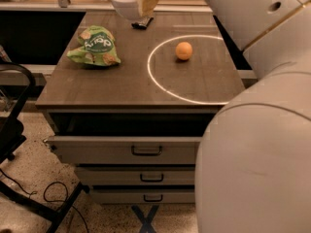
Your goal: Move white bowl near rxbar chocolate
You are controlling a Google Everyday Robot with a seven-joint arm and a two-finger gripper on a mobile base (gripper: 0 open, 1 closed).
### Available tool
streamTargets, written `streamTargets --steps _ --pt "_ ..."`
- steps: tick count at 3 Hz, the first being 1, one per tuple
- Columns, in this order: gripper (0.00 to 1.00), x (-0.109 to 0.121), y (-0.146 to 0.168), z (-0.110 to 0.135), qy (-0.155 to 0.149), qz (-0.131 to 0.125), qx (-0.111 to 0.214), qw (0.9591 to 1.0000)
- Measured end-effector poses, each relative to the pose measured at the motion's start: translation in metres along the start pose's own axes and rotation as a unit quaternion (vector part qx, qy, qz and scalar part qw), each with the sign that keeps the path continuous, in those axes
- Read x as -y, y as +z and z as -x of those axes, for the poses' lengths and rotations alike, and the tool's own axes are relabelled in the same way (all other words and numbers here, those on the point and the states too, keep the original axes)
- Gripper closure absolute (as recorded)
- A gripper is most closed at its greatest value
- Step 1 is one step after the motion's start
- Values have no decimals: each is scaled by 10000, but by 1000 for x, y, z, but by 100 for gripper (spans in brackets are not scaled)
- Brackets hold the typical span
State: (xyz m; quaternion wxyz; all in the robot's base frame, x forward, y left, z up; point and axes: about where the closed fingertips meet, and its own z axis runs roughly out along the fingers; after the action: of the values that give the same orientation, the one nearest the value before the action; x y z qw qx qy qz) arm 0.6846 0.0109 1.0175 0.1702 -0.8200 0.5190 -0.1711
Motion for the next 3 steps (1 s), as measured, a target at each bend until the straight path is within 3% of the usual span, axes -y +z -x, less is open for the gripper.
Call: streamTargets --steps 1,2,3 --pt "100 10 13 -3 61 -25 -71 10000" --pt "100 36 48 -25 211 29 -420 9989" --pt "100 53 73 -58 531 -29 -802 9954"
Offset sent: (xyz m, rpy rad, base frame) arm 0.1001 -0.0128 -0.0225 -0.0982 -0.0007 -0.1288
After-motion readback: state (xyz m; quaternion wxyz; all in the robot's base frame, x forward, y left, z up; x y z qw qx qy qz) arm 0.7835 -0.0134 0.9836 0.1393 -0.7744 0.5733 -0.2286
